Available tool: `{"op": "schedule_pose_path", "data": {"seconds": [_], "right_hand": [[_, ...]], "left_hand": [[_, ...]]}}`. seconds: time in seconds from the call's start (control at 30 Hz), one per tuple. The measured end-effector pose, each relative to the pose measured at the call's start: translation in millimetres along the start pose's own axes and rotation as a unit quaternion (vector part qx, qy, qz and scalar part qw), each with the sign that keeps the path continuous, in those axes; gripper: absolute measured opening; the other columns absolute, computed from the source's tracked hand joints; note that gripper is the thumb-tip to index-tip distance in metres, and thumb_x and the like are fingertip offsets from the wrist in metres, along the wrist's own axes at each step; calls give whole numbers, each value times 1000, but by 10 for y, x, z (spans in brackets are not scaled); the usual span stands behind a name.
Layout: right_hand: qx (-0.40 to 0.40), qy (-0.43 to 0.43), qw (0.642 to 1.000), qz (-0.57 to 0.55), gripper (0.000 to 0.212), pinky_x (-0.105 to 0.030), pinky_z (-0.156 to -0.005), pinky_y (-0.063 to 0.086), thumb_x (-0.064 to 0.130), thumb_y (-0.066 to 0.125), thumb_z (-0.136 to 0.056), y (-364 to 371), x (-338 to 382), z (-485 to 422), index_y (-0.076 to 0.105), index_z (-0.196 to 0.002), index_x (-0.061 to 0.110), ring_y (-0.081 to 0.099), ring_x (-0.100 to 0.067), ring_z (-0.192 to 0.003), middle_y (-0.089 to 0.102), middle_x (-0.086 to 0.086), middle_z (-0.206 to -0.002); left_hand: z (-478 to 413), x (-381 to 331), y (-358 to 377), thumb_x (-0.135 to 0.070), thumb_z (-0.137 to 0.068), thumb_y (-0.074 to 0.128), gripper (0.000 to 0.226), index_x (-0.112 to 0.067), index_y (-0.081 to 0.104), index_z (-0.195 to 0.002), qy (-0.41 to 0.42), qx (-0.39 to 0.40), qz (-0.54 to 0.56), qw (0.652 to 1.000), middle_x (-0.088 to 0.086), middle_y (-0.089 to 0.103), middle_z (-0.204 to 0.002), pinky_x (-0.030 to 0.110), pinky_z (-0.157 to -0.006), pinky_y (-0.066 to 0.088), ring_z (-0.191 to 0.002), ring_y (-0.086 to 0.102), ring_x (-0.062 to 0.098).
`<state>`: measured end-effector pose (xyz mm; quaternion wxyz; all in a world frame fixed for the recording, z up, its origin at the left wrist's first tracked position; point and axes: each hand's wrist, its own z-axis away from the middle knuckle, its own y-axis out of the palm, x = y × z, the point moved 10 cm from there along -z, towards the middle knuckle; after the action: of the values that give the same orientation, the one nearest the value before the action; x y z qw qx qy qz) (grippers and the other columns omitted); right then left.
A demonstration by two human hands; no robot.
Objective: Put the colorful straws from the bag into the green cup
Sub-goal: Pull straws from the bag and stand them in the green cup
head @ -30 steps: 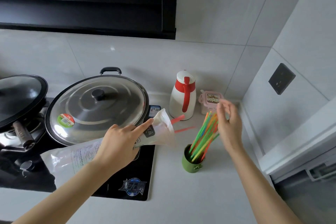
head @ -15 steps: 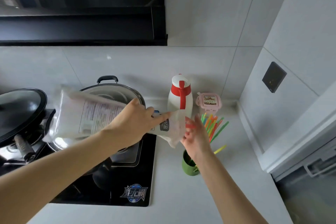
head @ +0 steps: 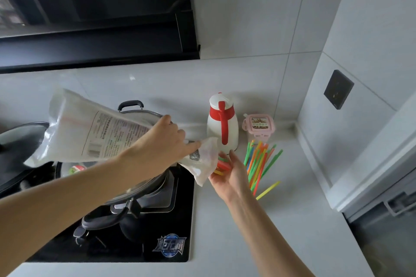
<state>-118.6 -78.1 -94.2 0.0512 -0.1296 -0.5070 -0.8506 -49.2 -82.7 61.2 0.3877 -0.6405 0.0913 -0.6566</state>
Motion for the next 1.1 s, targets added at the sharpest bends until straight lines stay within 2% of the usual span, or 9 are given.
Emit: {"op": "schedule_pose_path", "data": {"seconds": [0.2,0.3,0.37,0.5,0.6,0.67,0.77,0.9,1.1], "right_hand": [[94,-22,995,13,27,-36,-73,59,28,60,-85,138,153,123,71,-90,4,68,-21,-67,69,-12,-75],[91,7,991,101,33,-41,-94,49,40,54,-87,180,44,143,66,-97,11,63,-26,-105,70,-11,-104],[107,-1,984,140,35,-43,-102,39,40,51,-88,308,30,166,66,-99,11,54,-30,-112,63,-15,-107],[92,-38,983,152,44,-44,-89,40,28,52,-92,365,144,156,53,-129,4,50,-32,-103,51,-19,-112],[56,-55,984,163,41,-45,-97,40,34,34,-101,242,276,130,66,-99,8,52,-29,-109,57,-16,-117],[44,-70,988,131,43,-45,-106,38,34,31,-101,204,412,130,57,-75,12,58,-28,-110,62,-17,-122],[35,-105,991,76,40,-42,-89,49,36,31,-101,164,700,127,48,-73,14,71,-25,-89,75,-12,-94],[-12,-126,991,41,36,-37,-68,55,42,45,-96,78,920,159,56,-90,9,69,-16,-55,65,-5,-60],[14,-117,983,144,32,-41,-80,56,38,68,-77,156,700,278,60,-95,13,71,-24,-77,73,-7,-79]], "left_hand": [[174,58,198,-22,-84,46,68,-31,14,-143,-122,7,124,985,-1,58,-98,33,-78,36,-85,55,22],[198,65,158,-16,-74,56,72,-30,30,-141,-146,-15,162,976,1,61,-86,33,-71,41,-75,57,23],[186,48,71,-13,-67,63,73,-27,42,-135,-154,-45,176,971,2,63,-77,32,-63,40,-66,58,24],[229,-91,121,-22,-80,51,70,-32,21,-143,-178,-48,206,961,-1,59,-95,31,-66,26,-81,56,22],[353,-95,120,-27,-74,62,69,-33,36,-137,-221,-60,268,936,-2,62,-84,29,-62,27,-72,59,21],[426,-155,124,-24,-58,78,72,-28,54,-125,-227,-60,306,923,-1,62,-67,26,-56,33,-55,59,22],[510,-219,163,-14,-43,85,73,-21,66,-113,-235,-70,357,901,0,58,-53,25,-49,41,-41,54,23],[563,-273,190,-8,-43,83,74,-18,65,-114,-251,-81,402,877,-1,57,-53,25,-47,42,-42,52,23],[517,-345,146,-5,-44,83,76,-16,64,-117,-262,-104,437,854,1,58,-54,26,-49,45,-44,54,25]]}}
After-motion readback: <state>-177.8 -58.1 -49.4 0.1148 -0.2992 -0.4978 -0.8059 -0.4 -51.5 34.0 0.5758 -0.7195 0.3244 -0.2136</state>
